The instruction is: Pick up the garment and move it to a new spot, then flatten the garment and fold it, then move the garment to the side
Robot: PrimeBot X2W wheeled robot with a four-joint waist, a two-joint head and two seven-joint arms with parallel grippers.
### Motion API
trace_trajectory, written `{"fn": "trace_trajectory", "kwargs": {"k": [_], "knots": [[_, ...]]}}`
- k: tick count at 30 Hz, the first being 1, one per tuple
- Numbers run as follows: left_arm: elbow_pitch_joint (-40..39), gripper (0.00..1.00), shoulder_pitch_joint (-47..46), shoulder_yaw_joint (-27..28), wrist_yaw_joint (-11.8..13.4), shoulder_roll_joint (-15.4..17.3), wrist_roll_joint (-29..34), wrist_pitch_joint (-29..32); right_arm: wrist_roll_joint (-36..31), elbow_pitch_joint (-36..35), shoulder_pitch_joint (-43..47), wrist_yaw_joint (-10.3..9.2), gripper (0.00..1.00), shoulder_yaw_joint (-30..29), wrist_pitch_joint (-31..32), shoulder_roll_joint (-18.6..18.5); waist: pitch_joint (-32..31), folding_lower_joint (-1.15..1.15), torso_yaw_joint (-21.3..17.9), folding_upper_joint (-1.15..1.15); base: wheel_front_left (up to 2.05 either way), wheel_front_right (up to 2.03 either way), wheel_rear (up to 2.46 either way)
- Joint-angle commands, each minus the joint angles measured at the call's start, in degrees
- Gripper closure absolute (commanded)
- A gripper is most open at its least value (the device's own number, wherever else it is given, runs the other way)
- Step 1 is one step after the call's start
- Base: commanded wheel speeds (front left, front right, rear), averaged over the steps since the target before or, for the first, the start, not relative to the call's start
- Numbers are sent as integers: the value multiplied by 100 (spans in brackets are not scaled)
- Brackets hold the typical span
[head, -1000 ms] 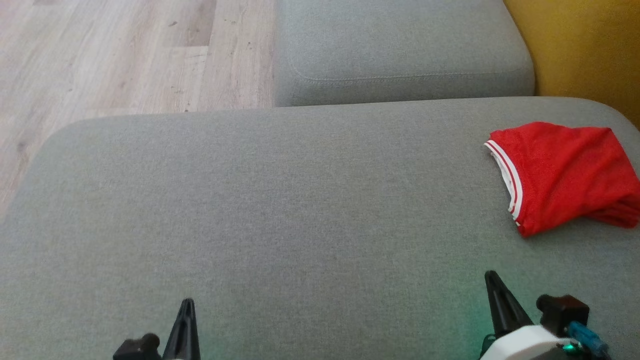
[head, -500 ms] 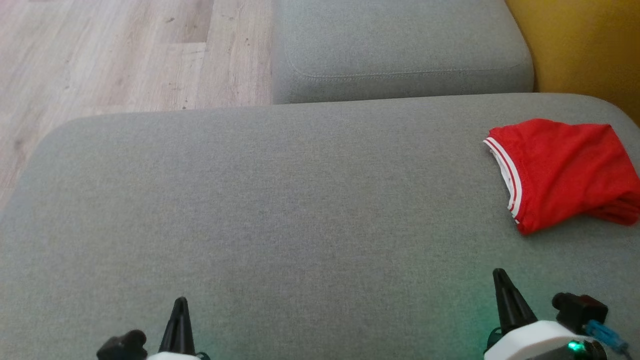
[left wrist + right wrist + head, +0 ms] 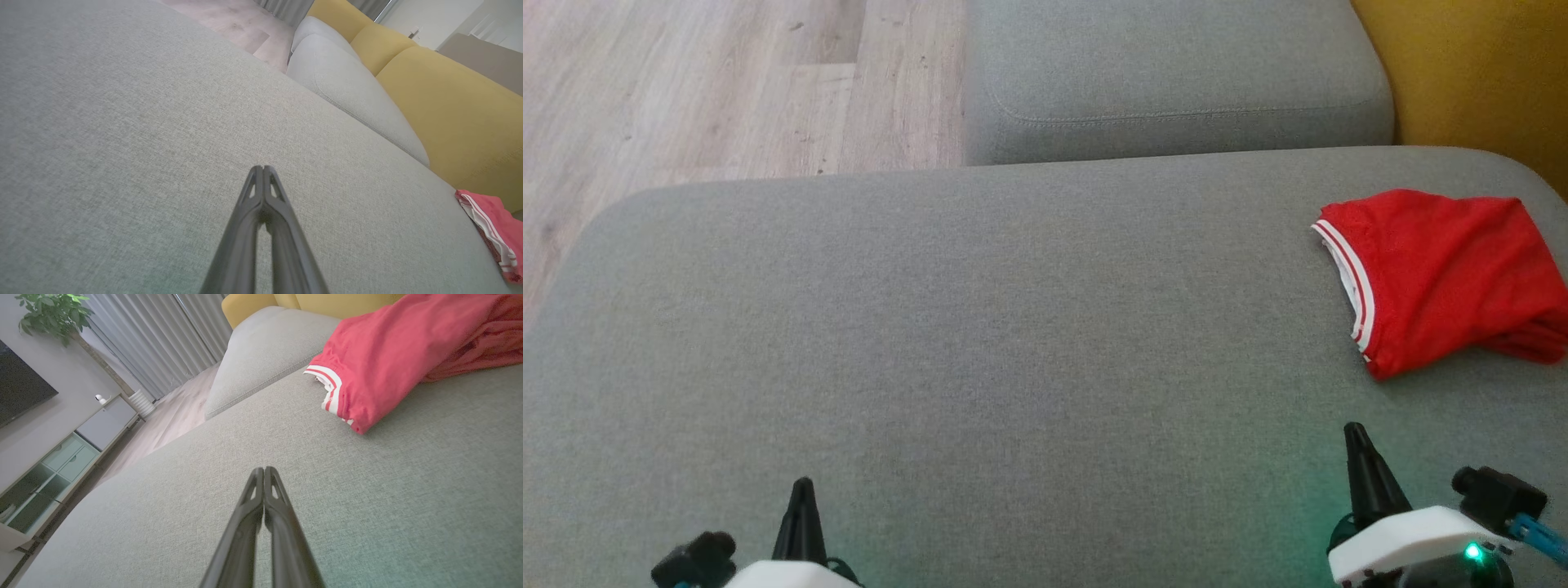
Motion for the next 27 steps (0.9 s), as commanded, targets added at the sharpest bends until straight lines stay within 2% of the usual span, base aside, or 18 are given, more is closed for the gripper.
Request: {"fn": "trace_trajectory", "kwargs": {"k": [1, 27], "knots": [[-203, 100, -327, 174, -62, 0, -94, 23, 146, -209, -299, 11, 100, -14, 16, -39, 3, 0, -2, 0, 0, 0, 0], [-264, 100, -516, 809, -419, -191, -1368, 433, 1930, -242, -537, 19, 100, -214, 265, -55, 100, 0, -45, 0, 0, 0, 0]]}}
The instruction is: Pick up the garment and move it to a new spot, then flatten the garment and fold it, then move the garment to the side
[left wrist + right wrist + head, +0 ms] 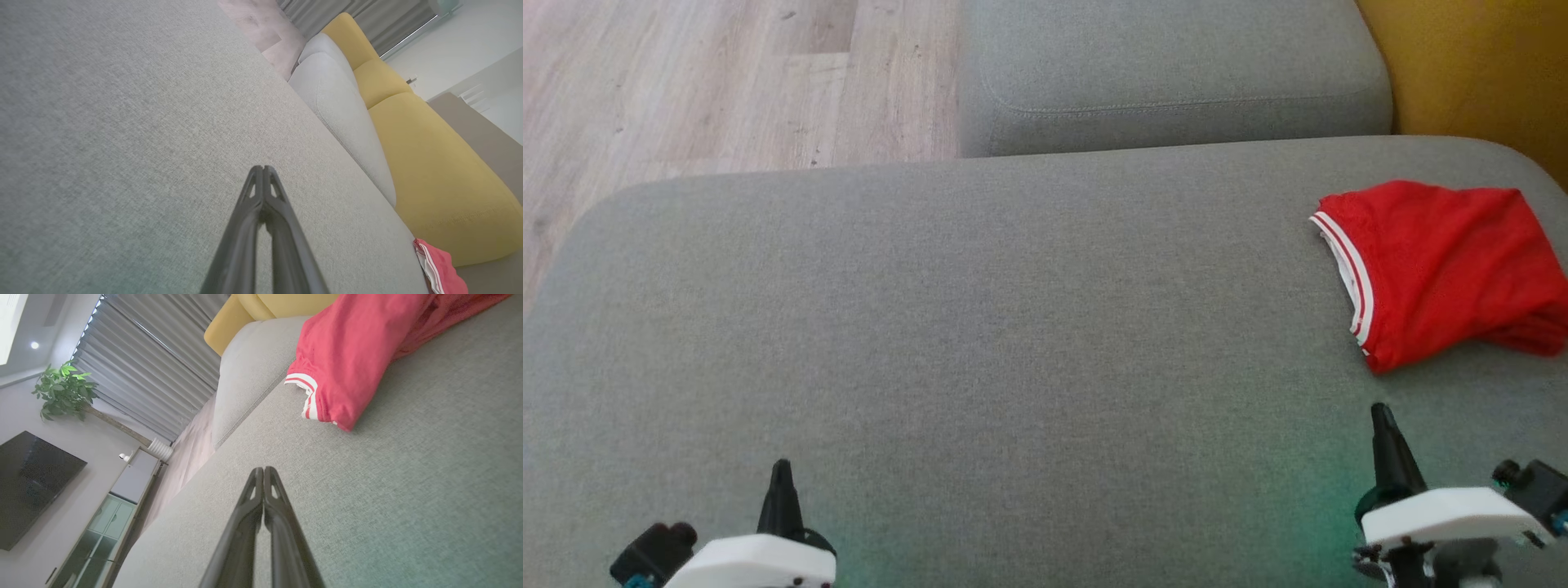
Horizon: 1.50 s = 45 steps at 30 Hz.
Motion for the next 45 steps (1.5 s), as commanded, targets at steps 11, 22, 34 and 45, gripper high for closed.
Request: {"fn": "trace_trajectory", "kwargs": {"k": [11, 22, 34, 45], "knots": [[-224, 100, -436, 449, -211, -84, -618, 194, 873, -244, -427, 23, 100, -74, 131, -59, 43, 0, -19, 0, 0, 0, 0], [-244, 100, -507, 686, -344, -156, -1088, 348, 1529, -256, -516, 26, 100, -153, 228, -61, 78, 0, -35, 0, 0, 0, 0], [-269, 100, -592, 970, -502, -242, -1652, 532, 2315, -270, -622, 29, 100, -250, 345, -63, 121, -1, -54, 0, 0, 0, 0], [-291, 100, -671, 1231, -648, -322, -2167, 701, 3033, -283, -720, 33, 100, -339, 452, -64, 161, -1, -71, 0, 0, 0, 0]]}}
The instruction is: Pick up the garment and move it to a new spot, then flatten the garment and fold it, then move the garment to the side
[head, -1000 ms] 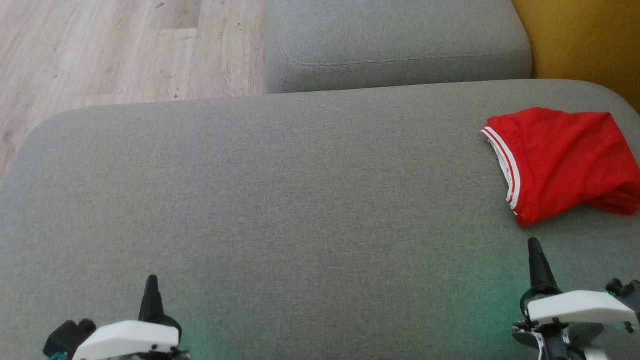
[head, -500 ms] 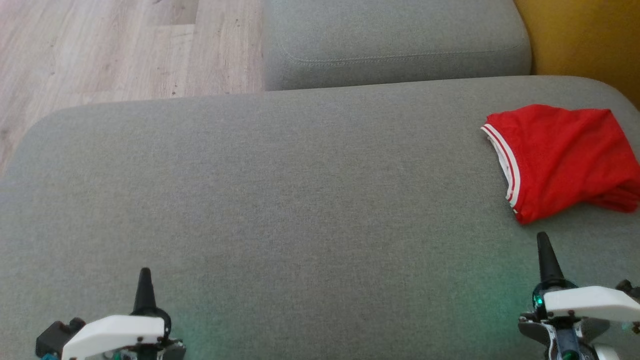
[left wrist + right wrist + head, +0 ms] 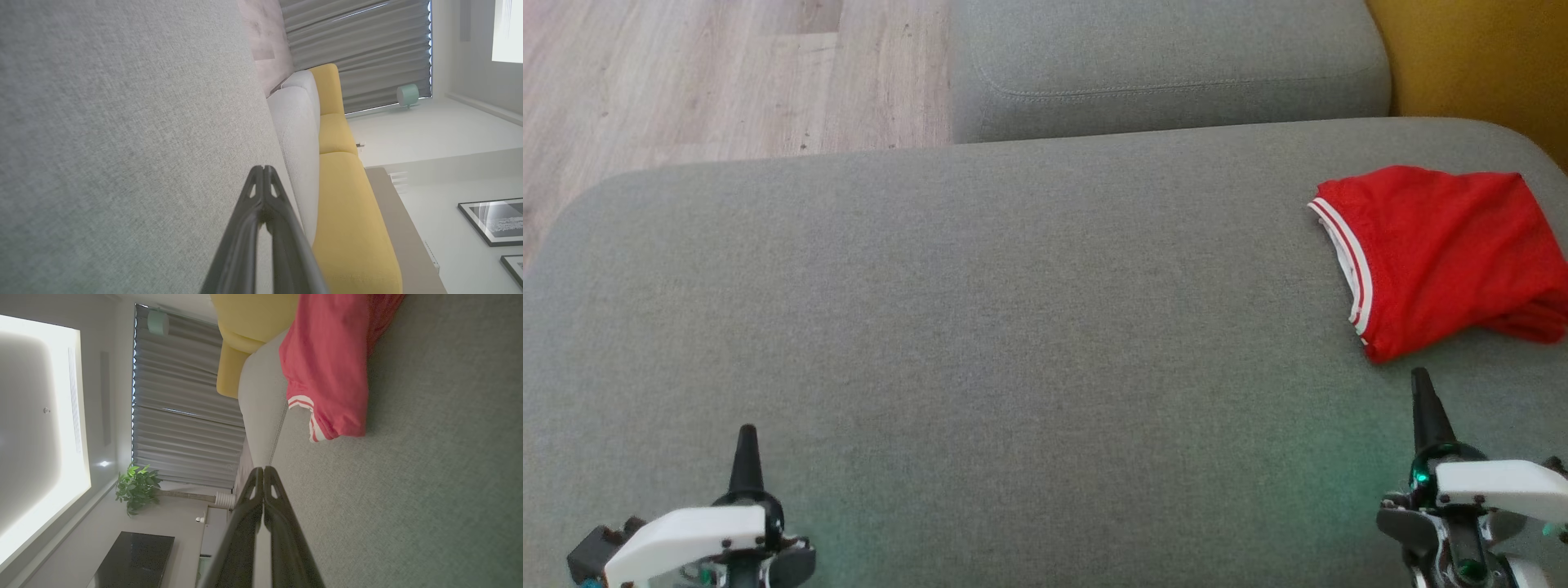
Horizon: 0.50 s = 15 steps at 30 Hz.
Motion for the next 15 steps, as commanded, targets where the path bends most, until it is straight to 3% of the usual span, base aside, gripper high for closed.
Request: {"fn": "trace_trajectory", "kwargs": {"k": [1, 15], "knots": [[-194, 100, -350, 259, -58, -3, -121, 54, 168, -217, -333, 33, 100, 50, 48, -64, 4, 0, -2, 0, 0, 0, 0], [-220, 100, -443, 568, -230, -97, -732, 254, 1018, -232, -448, 37, 100, -57, 176, -65, 51, 0, -22, 0, 0, 0, 0]]}}
